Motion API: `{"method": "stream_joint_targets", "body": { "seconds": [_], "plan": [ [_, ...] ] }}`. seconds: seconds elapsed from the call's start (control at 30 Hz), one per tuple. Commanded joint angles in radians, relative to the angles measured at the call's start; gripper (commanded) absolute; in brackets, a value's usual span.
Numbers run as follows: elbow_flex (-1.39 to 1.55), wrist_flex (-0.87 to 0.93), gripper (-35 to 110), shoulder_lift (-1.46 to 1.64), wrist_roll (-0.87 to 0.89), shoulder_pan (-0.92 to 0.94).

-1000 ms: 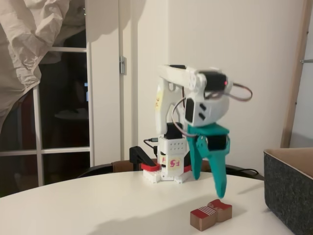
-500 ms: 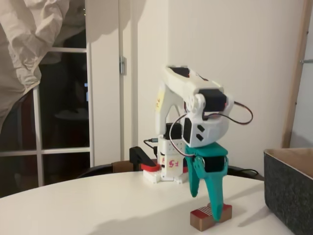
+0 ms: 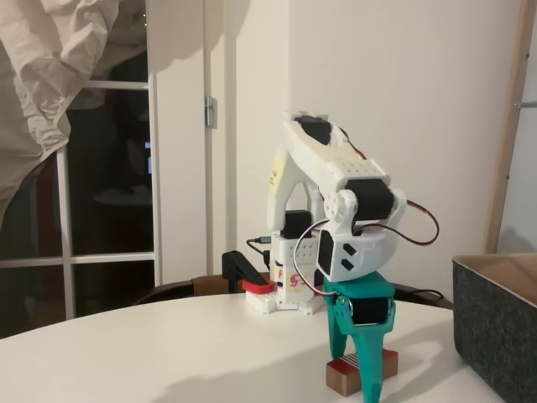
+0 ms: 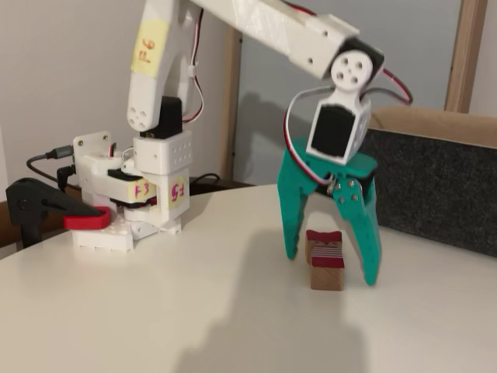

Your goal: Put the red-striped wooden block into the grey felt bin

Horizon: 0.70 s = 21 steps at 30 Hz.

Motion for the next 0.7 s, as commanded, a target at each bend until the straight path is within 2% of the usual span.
{"method": "stream_joint_targets", "body": {
  "seconds": [0.0, 0.4, 0.67],
  "plan": [
    [-0.011, -0.029, 31, -0.018, -0.012, -0.011],
    [-0.012, -0.121, 12, -0.044, -0.109, -0.017],
    [-0.012, -0.123, 14, -0.043, -0.14, -0.026]
  ]
}}
